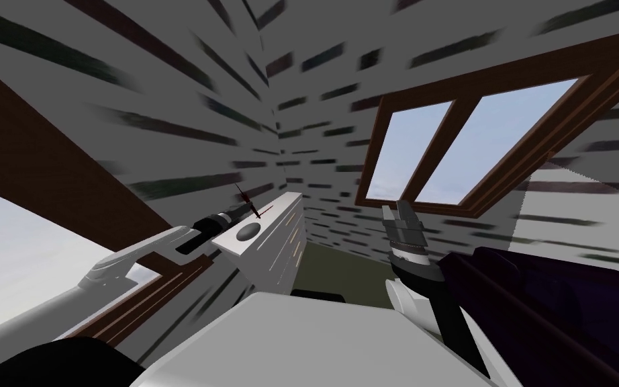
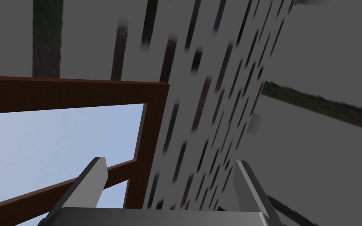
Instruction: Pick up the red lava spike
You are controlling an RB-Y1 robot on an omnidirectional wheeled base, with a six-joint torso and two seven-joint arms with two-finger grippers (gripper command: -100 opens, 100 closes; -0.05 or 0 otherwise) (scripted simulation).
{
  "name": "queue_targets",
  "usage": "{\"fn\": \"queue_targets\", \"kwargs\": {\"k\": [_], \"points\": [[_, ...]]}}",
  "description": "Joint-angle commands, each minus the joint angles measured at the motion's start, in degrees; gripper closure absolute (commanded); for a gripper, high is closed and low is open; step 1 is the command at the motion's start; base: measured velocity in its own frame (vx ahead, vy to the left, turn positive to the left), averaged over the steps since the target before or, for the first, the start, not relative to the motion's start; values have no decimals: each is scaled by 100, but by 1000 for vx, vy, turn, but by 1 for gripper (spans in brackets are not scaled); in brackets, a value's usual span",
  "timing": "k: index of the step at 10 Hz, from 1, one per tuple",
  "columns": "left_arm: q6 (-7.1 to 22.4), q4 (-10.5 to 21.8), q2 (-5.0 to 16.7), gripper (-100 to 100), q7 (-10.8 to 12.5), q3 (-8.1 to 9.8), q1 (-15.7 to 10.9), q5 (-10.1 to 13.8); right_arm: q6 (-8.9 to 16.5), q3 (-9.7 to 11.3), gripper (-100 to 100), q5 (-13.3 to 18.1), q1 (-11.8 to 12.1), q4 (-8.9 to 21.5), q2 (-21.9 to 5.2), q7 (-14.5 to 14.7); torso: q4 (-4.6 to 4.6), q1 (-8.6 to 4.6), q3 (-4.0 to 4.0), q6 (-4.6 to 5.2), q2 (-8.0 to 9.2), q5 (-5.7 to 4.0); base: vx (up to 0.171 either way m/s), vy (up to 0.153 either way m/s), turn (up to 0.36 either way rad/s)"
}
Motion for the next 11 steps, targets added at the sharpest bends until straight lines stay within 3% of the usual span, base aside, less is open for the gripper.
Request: {"fn": "queue_targets", "kwargs": {"k": [1,2,3,4,5,6,7,8,9,10,11], "points": [[-37,-20,-30,100,-15,105,261,6,0,0,0,0,0,0,0,0,0,0,0,0,0,0,36,-14,0],[-240,-219,-254,100,-97,359,441,47,0,0,0,0,0,0,0,0,-2,4,-1,-1,1,3,65,-19,4],[-240,-219,-254,100,-97,505,605,47,0,0,0,0,0,0,0,0,-3,-5,-3,2,-3,1,69,-25,-3],[-240,-219,-254,100,-97,530,774,47,0,0,0,0,0,0,0,0,-4,-7,-5,2,-6,0,35,-8,-2],[-444,-417,-477,100,-178,767,954,88,0,0,0,0,0,0,0,0,-6,2,-3,0,1,4,58,-7,1],[-444,-417,-477,100,-178,923,1119,88,0,0,0,0,0,0,0,0,-4,0,-3,2,-2,0,65,-4,-3],[-444,-417,-477,100,-178,955,1288,88,0,0,0,0,0,0,0,0,-5,-1,-4,1,-3,-1,31,-1,-1],[-647,-616,-701,100,-260,1240,1506,130,0,0,0,0,0,0,0,0,-6,4,-2,0,3,1,61,-6,-2],[-647,-616,-701,100,-260,1381,1680,130,0,0,0,0,0,0,0,0,-4,-1,-3,1,-2,-2,65,-9,3],[-647,-616,-701,100,-260,1381,1801,130,0,0,0,0,0,0,0,0,-6,-5,-5,2,-3,-5,29,-10,3],[-851,-815,-925,100,-341,1647,1994,171,0,0,0,0,0,0,0,0,-8,-4,-4,3,2,-2,57,-13,-10]]}}
